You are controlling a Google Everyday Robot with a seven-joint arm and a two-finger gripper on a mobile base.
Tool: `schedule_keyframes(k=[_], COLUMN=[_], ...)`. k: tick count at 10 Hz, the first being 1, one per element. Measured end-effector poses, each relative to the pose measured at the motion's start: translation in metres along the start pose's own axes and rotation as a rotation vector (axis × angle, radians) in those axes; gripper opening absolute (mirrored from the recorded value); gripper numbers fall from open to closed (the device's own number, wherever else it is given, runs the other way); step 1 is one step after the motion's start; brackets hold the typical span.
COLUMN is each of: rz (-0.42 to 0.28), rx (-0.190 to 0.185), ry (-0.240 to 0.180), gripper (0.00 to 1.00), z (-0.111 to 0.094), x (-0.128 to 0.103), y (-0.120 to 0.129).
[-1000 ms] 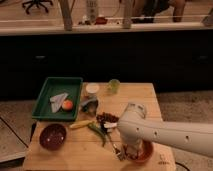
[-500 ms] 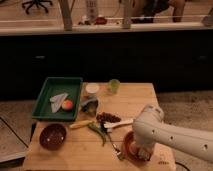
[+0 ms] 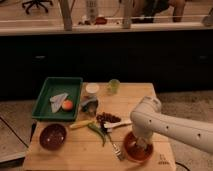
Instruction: Wipe red bowl with eraser
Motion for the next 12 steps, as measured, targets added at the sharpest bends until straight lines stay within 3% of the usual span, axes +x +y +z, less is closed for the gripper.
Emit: schedule_keyframes(k=[3, 12], rz=[-0.039, -0.040], rx=[0.021, 0.023], ry=[0.012, 0.012], gripper=[0.00, 0.00], z=[-0.0048, -0.0048], x=[-0.0047, -0.0050], y=[-0.0177, -0.0183])
